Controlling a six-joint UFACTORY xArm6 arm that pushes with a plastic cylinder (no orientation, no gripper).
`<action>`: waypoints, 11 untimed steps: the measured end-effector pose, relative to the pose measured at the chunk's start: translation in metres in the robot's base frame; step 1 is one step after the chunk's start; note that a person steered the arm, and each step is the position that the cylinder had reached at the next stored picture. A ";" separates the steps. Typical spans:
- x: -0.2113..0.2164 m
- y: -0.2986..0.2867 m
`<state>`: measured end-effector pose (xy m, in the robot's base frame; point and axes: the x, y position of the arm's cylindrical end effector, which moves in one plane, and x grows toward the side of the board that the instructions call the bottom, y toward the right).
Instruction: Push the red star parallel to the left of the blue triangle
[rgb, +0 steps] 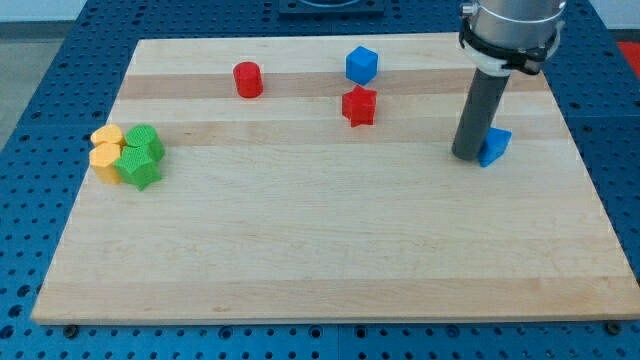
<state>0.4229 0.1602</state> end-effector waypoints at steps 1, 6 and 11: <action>0.000 -0.059; -0.103 -0.135; -0.064 -0.134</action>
